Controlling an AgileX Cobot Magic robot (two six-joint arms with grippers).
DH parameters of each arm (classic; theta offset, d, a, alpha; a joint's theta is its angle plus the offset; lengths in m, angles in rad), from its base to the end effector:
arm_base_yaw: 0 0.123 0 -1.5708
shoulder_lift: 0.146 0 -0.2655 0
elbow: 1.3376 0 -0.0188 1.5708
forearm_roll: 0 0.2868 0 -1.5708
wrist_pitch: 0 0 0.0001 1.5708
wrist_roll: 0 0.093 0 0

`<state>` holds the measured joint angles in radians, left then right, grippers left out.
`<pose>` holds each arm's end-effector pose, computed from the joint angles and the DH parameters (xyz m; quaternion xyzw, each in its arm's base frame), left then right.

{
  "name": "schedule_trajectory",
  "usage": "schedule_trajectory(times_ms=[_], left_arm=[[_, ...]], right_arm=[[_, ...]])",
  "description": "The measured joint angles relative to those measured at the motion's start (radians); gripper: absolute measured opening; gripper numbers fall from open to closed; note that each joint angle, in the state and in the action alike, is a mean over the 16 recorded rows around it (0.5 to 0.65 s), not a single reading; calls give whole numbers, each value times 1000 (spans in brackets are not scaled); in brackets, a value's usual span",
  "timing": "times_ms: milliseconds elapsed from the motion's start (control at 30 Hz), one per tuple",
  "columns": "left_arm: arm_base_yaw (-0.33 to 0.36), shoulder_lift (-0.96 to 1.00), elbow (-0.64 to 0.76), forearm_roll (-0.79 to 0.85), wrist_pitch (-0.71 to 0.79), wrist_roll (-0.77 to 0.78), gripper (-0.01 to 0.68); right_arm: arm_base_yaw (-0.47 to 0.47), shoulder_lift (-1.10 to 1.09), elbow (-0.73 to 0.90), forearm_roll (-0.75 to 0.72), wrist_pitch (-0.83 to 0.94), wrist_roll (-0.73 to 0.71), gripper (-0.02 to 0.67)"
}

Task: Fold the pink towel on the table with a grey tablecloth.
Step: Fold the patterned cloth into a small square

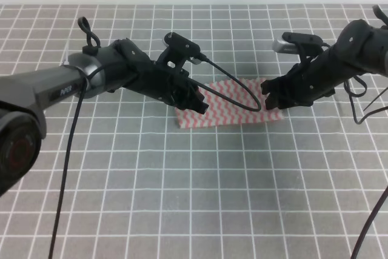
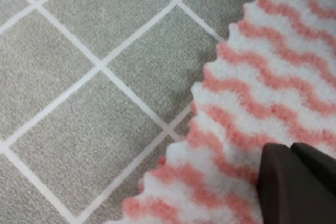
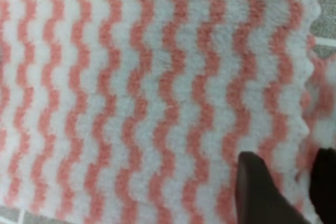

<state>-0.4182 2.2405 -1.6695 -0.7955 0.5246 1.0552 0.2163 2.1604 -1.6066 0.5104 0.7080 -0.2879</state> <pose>0.4543 -0.2384 0.1219 0.3964 0.8363 -0.1853 0.3305 0.4644 0.1323 0.1287 -0.0859 0.9575 0.1917 0.1974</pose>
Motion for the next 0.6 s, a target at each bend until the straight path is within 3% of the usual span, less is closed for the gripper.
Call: schedule_trajectory(times_ms=[400, 600], left_arm=[[0, 0, 0, 0, -1, 0, -1], [0, 0, 0, 0, 0, 0, -1]], right_arm=[[4, 5, -15, -12, 9, 0, 70], [4, 6, -41, -34, 27, 1, 97]])
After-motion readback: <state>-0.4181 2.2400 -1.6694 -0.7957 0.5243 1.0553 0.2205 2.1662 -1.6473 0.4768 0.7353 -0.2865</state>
